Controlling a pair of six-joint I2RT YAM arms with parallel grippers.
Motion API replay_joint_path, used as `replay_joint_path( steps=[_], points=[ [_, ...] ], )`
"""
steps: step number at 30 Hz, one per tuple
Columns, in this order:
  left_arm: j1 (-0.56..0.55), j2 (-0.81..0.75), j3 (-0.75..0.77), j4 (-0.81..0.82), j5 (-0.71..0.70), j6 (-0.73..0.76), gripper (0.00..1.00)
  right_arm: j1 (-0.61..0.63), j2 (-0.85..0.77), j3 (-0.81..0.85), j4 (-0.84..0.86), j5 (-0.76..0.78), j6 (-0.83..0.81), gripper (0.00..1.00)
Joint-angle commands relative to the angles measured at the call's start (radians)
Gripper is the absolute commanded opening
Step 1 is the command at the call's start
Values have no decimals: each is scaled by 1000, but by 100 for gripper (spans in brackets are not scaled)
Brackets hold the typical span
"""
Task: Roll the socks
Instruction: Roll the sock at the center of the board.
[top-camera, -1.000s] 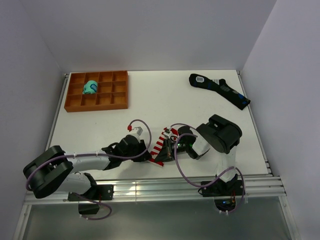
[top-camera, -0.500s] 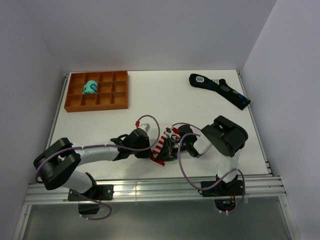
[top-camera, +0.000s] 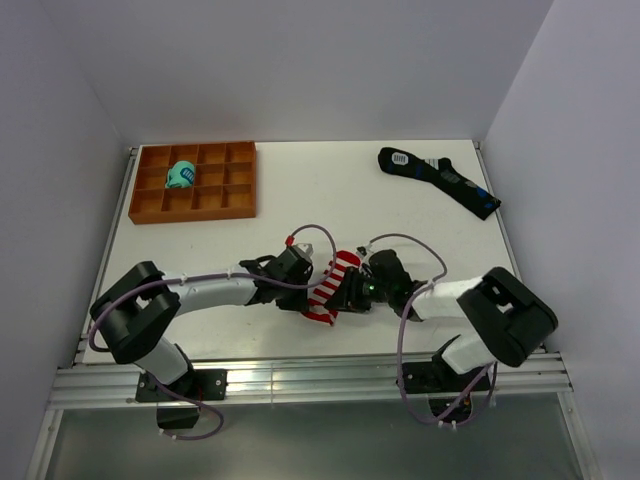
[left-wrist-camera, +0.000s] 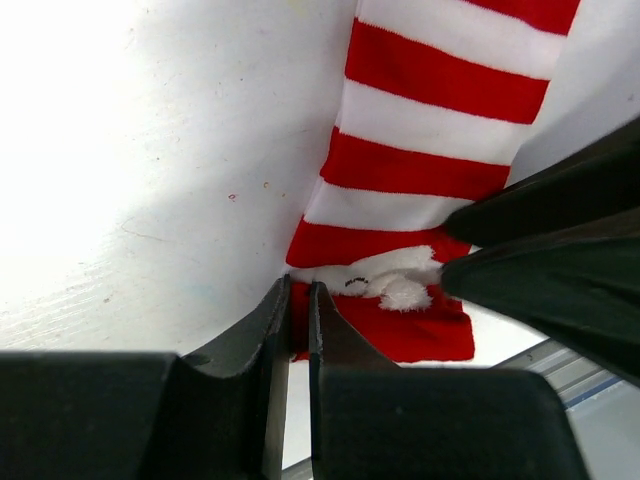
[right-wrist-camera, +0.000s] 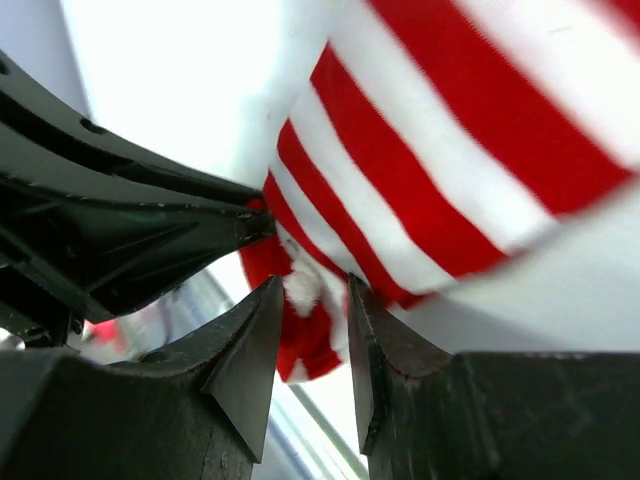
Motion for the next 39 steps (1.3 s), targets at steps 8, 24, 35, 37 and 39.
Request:
replay_joint_path(
  steps=[8,24,35,37,39],
  points=[
    [-4,80,80,-157,-26,75,5,17,-331,-112,98,227,-171,42],
    [-4,135,136,-194,-14,70,6,349,-202,-34,148,415,-274,43],
    [-4,147,152,-192,11,62,6,427,-243,12,-9,590,-352,44],
    [-4,152,153,-194,11,62,6,434,-234,22,-30,590,-372,44],
    [-4,157,161,-197,12,62,6,442,-236,20,-37,596,-378,44]
  ],
)
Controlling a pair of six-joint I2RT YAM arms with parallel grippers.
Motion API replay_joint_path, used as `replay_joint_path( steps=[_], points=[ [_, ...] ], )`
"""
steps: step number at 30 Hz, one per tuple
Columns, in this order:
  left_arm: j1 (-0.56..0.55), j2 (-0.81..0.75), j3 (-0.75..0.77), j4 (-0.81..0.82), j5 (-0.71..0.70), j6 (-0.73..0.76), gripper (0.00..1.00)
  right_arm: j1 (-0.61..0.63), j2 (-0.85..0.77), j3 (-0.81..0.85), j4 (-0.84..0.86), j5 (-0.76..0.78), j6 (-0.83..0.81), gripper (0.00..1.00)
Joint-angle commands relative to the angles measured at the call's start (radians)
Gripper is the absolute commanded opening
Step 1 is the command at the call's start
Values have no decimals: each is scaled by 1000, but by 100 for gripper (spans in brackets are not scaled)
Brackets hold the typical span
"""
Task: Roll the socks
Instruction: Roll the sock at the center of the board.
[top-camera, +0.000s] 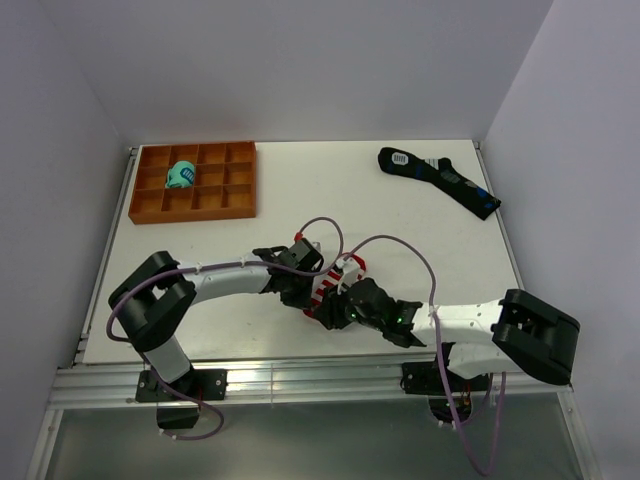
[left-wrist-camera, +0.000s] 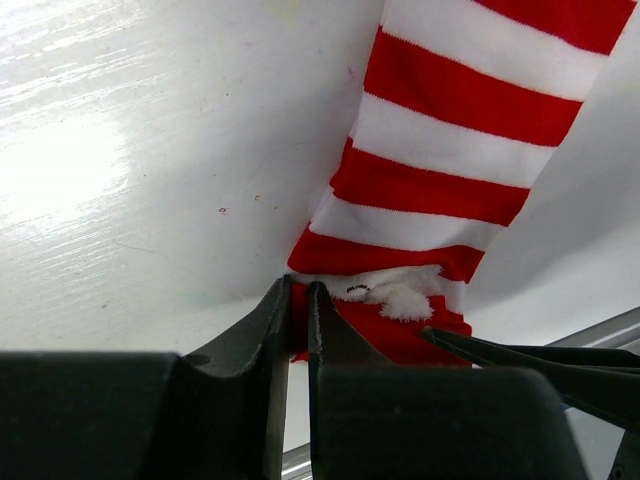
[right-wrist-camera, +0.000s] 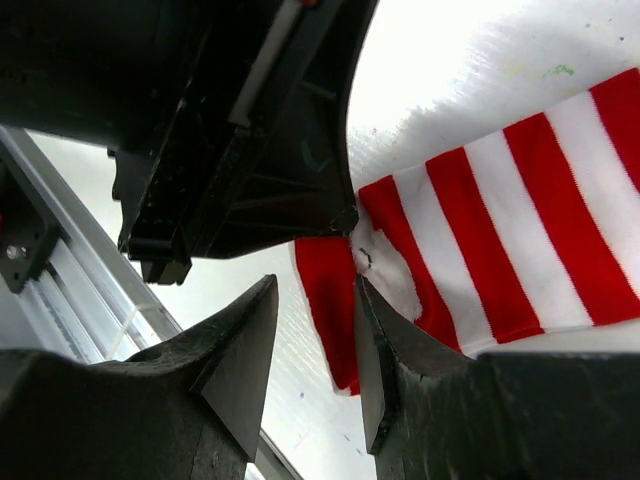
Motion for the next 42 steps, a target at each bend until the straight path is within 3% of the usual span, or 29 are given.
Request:
replay_joint_path(
  steps=[1,18,42],
  points=[
    [-5,47,6,-28,-5,25,6,28,-13,41,-25,35,-59,44],
    [-2,60,15,-31,8,8,5,95,54,11,-37,107,-42,43],
    [63,58,12,-32,77,-15,6,259,151,-12,-142,385,146,41]
  ],
)
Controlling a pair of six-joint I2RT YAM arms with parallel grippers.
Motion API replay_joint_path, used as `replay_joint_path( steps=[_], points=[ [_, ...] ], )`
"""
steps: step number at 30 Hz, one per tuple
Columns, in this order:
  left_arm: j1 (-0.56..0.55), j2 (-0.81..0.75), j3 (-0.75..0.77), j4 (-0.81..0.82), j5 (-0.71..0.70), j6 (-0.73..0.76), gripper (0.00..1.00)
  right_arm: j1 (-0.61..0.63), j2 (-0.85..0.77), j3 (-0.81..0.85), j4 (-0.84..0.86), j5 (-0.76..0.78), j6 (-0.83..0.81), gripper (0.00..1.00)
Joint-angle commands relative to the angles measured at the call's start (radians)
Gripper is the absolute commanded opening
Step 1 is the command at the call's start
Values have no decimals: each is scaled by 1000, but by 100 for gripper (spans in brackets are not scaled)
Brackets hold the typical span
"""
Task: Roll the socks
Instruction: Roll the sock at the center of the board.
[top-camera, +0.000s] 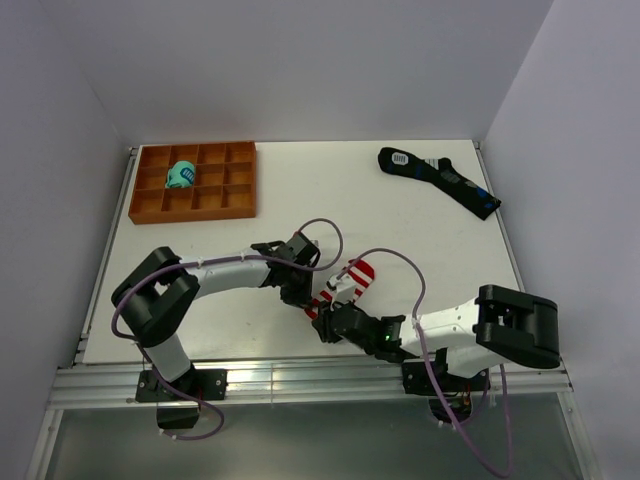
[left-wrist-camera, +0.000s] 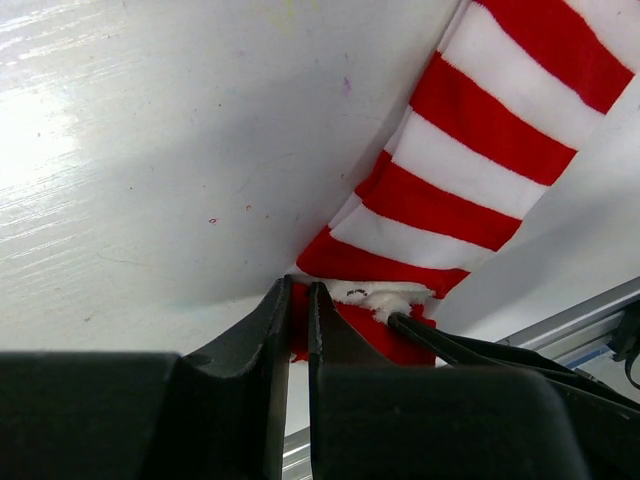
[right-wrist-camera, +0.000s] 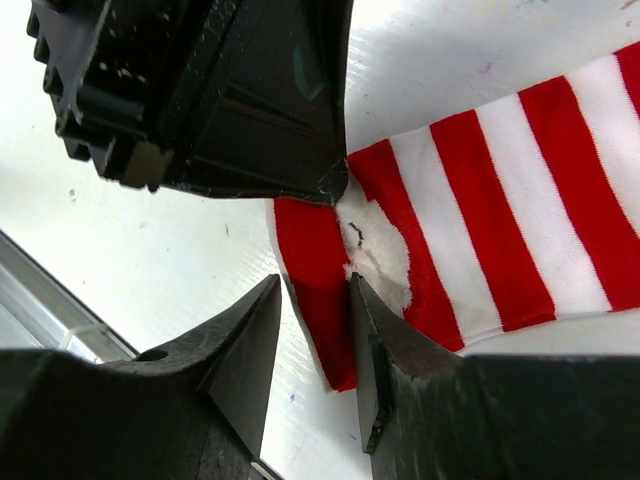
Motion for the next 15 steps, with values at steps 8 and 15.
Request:
replay_joint_path(
  steps=[8,15],
  points=[
    [26,32,-5,-30,11,-18,6,91,113,-12,-146,116,118,41],
    [43,20,-18,-30,36,-36,6,122,192,-56,-63,110,205,34]
  ],
)
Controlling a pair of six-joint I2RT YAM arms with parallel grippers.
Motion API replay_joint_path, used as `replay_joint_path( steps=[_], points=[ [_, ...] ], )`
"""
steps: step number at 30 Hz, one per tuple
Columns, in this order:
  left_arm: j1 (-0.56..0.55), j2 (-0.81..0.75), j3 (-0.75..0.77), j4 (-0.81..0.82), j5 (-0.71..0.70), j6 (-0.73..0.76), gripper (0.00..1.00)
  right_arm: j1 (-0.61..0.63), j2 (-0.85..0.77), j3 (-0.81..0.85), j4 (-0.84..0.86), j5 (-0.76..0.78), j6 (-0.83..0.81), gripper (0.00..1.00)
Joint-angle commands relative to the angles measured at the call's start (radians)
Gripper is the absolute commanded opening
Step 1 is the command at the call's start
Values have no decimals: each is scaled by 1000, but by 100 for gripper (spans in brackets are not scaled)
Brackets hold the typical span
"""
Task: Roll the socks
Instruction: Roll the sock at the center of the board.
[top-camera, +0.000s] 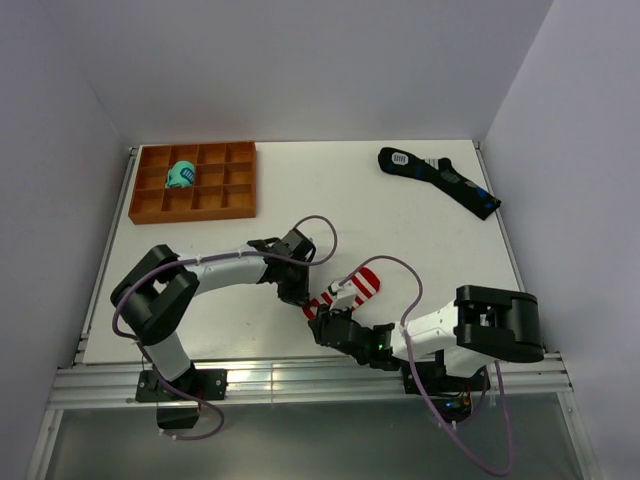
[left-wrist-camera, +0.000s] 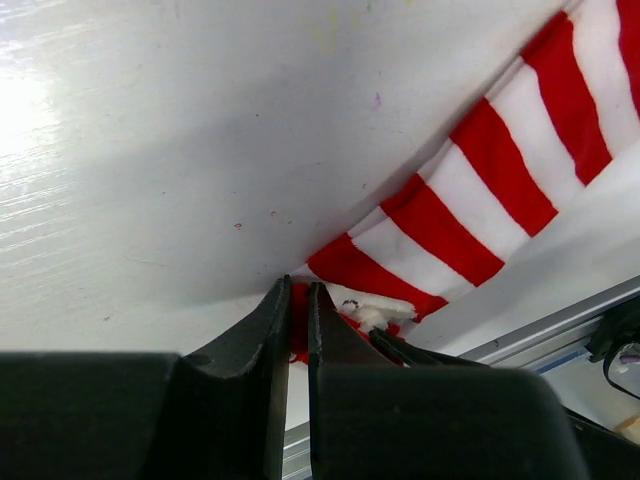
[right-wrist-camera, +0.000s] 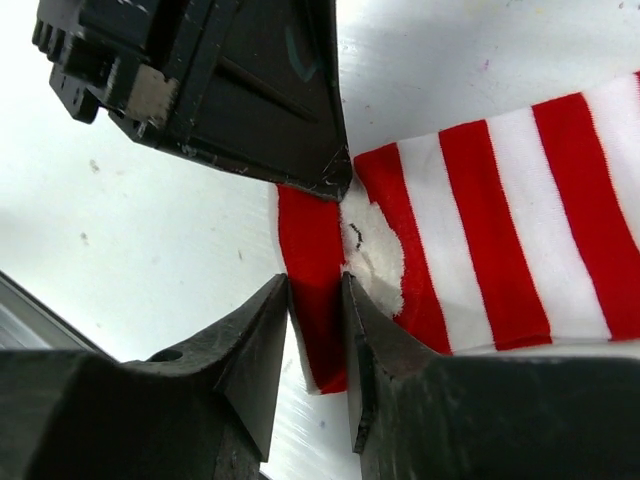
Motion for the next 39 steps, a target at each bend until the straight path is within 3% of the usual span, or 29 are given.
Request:
replay_joint_path(
  steps=[1,5,7,11,15,24,30,39],
  points=[
    [9,15,-19,-19,-1,-18,6,24,84,-76,-142,-82,91,35],
    [9,14,-22,-16,9,-31,6,25,97,-96,-118,-86,121,31],
    [11,12,-22,-18,9,-36,6,25,96,-111,-95,-96,133,17],
    [11,9,-16,-22,2,-44,9,25,91,-141,-64,-112,168,9],
    [12,-3,-3,-30,-15,-53,13,25,84,-197,0,-143,216,8],
    [26,-98,-10,22,-78,-101,32,14,91,-298,161,-243,341,8],
    [72,-169,-60,102,-64,-116,35,-44,108,-317,229,-365,364,8],
    [77,-92,-56,263,131,132,33,-82,108,-346,261,-406,389,7]
  ],
)
